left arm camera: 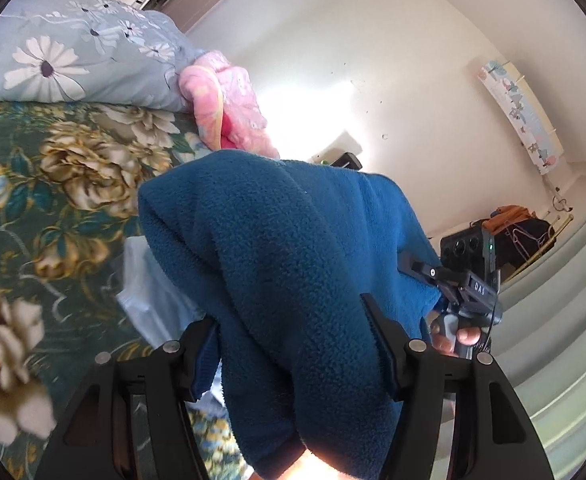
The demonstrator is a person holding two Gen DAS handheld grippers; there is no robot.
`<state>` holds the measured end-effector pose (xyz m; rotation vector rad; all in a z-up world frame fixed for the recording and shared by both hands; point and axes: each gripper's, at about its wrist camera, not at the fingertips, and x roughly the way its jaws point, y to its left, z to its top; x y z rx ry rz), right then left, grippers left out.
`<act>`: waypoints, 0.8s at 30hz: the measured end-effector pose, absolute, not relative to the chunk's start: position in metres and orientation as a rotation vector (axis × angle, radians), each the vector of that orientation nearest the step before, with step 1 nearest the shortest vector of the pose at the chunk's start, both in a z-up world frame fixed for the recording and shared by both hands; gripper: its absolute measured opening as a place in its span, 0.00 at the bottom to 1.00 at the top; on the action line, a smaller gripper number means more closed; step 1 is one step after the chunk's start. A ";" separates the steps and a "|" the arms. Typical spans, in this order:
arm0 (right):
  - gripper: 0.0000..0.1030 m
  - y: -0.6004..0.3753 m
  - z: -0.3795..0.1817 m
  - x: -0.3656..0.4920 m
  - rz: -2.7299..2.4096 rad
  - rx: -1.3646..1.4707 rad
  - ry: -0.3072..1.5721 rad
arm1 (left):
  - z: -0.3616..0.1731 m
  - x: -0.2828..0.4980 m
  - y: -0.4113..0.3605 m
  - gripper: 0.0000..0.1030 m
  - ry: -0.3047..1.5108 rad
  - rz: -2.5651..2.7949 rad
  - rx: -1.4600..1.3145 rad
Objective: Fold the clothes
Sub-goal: 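Carry the folded jacket with both grippers toward the clothes stack, then lower the jacket onto the stack of folded clothes with both grippers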
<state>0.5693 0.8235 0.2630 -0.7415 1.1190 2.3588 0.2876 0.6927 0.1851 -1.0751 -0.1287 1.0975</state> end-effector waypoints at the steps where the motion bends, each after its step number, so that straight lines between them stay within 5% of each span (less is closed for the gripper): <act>1: 0.67 0.832 0.261 0.570 2.350 -0.758 1.112 | 0.181 0.291 0.698 0.63 -0.123 1.096 -1.075; 16: 0.71 0.897 0.144 0.573 2.319 -0.707 1.326 | 0.117 0.284 0.730 0.64 -0.071 1.147 -1.060; 24: 0.73 0.895 0.135 0.574 2.317 -0.694 1.310 | 0.109 0.279 0.736 0.68 -0.075 1.134 -1.112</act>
